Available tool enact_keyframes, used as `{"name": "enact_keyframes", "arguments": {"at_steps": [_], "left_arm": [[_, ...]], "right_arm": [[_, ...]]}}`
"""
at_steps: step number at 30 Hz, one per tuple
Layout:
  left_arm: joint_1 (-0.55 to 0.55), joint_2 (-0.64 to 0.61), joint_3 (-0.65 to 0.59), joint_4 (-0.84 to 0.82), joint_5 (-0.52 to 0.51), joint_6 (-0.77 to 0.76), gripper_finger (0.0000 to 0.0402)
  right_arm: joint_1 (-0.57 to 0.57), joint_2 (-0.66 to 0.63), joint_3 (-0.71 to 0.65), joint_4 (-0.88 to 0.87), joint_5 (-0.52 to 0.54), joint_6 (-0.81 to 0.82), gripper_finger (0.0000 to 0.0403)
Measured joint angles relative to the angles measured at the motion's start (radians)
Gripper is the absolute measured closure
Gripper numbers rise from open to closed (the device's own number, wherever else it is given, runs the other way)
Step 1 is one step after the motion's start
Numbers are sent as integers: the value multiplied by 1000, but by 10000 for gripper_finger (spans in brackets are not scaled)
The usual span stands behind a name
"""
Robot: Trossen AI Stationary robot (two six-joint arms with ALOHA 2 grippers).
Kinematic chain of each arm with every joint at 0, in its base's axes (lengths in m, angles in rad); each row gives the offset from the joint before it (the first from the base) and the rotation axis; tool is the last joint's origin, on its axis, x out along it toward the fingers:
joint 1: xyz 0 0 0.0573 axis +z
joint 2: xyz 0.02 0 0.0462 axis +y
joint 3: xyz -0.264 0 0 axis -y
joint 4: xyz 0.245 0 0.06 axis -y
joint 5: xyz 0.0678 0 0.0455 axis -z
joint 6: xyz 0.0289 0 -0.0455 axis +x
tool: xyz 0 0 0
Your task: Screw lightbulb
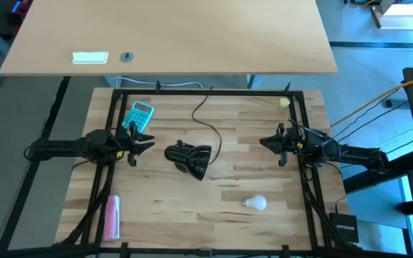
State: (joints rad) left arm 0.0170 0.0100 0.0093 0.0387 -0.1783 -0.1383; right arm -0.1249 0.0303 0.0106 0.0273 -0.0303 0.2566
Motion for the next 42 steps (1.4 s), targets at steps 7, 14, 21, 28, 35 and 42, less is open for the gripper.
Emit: {"name": "enact_keyframes", "arguments": {"at_steps": [7,14,21,28,35,42], "left_arm": [[0,0,0,0,0,0,288],[0,0,0,0,0,0,288],[0,0,0,0,0,63,288],[-2,-1,0,76,-1,-223,288],[3,-1,11,243,36,-174,288],[1,72,175,214,130,-15,288]], "right_arm": [[0,0,0,0,0,0,356],[0,0,0,0,0,0,356],[0,0,0,0,0,0,356],[0,0,0,0,0,0,356],[0,0,0,-1,14,0,356],[0,0,0,31,38,63,356]]}}
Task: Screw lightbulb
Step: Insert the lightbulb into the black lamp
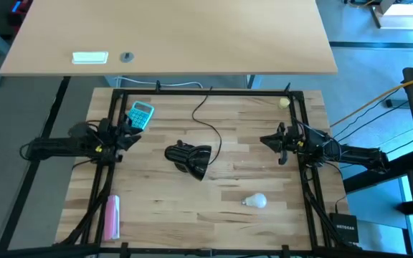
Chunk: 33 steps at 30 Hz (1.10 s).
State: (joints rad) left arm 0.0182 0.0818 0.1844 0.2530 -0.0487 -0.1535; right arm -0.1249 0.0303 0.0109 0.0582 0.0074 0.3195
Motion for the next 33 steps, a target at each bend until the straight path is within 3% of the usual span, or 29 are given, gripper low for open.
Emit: {"name": "enact_keyframes", "arguments": {"at_steps": [3,8,15,19,22,27,33], "left_arm": [[-15,108,127,-88,31,71,288],[-85,342,417,-369,57,160,288],[-287,645,852,-723,7,134,288],[-457,814,969,-728,-32,137,288],[-547,952,1040,-744,-127,153,288],[-627,1157,1149,-725,-235,131,288],[-669,1407,1308,-730,-280,57,288]], "right_arm": [[0,0,0,-1,0,30,356],[0,0,0,-1,0,32,356],[0,0,0,-1,0,32,356],[0,0,0,-2,0,32,356],[0,0,0,-2,0,32,356],[0,0,0,-2,0,32,356],[0,0,0,-8,0,42,356]]}}
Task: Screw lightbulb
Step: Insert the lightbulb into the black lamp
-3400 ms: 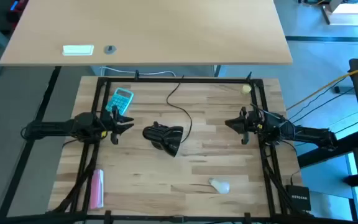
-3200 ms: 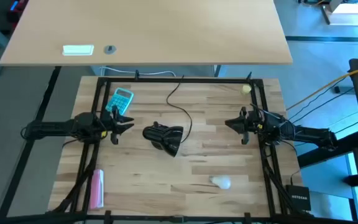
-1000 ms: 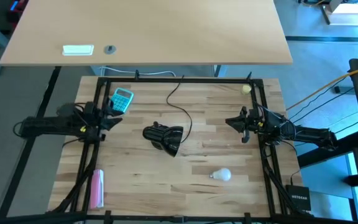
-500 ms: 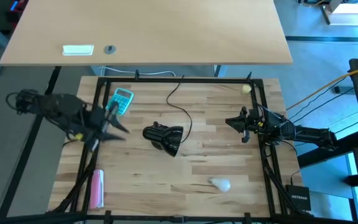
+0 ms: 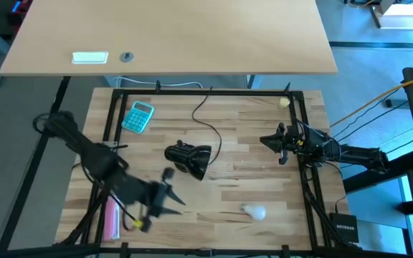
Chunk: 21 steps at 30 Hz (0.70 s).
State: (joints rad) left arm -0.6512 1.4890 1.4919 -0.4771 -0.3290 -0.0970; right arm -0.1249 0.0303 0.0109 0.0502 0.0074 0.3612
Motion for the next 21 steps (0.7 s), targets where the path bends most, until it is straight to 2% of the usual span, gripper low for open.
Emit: {"name": "enact_keyframes", "arguments": {"at_steps": [12,16,21], "left_arm": [[10,454,404,1,-47,-45,288],[63,575,476,57,-51,1,288],[139,693,490,218,-50,-13,288]], "right_arm": [[0,0,0,0,0,1,356],[0,0,0,0,0,2,356],[0,0,0,0,0,6,356]]}}
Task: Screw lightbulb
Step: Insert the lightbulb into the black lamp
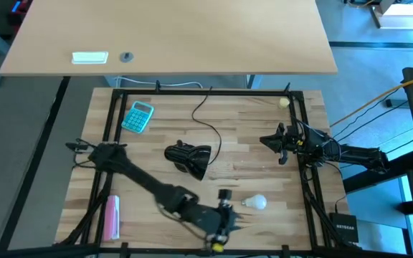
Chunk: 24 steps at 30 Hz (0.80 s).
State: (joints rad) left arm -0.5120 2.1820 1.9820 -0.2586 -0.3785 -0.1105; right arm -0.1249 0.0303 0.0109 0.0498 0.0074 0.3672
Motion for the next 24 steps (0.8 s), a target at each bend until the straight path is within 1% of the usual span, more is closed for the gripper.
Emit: {"name": "enact_keyframes", "arguments": {"at_steps": [4,7,14,19,21,24], "left_arm": [[35,68,0,141,9,-82,288],[53,102,0,199,17,-92,288],[73,171,0,149,40,-167,288],[94,208,-1,64,91,-197,286],[103,221,-2,42,111,-201,275],[116,232,-1,22,147,-203,237]], "right_arm": [[0,0,0,-1,-5,1,356],[0,0,0,-6,-23,3,356],[0,1,0,-28,-26,3,356],[0,0,0,-33,-26,3,356],[0,1,0,-35,-26,3,356],[0,1,0,-36,-26,3,356]]}}
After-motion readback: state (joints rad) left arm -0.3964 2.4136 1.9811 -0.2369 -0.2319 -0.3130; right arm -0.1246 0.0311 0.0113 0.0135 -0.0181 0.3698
